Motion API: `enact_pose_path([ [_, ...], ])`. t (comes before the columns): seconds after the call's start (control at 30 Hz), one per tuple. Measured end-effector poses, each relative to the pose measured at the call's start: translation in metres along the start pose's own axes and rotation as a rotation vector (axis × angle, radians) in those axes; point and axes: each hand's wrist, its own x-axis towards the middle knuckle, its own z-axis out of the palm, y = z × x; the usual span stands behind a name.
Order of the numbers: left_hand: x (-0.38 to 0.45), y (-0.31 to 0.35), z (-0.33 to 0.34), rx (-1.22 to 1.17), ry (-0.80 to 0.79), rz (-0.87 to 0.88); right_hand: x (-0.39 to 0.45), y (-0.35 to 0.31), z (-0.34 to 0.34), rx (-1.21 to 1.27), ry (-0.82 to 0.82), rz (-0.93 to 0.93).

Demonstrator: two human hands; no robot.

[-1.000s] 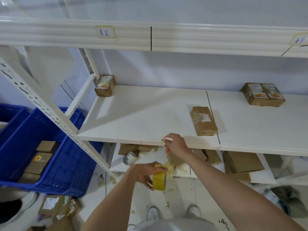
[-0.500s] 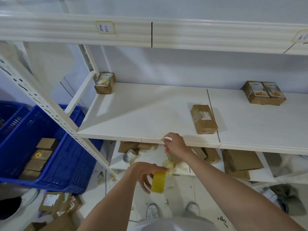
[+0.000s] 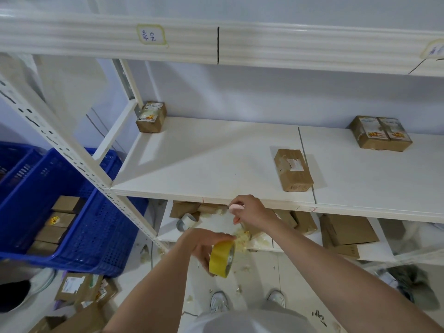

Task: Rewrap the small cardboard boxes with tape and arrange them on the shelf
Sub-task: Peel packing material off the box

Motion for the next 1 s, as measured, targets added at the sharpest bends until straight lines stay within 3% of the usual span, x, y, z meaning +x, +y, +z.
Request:
enact_pose_path([
  [0.4,0.005,-0.008,0.006,-0.202,-0.059,-0.012,-0.002,0.002,0.013,-0.176,-0.004,0.028],
  [1.0,0.004,-0.009,0.009,-0.177,-0.102,0.011,-0.016,0.004,0.018,-0.326,-0.043,-0.113],
])
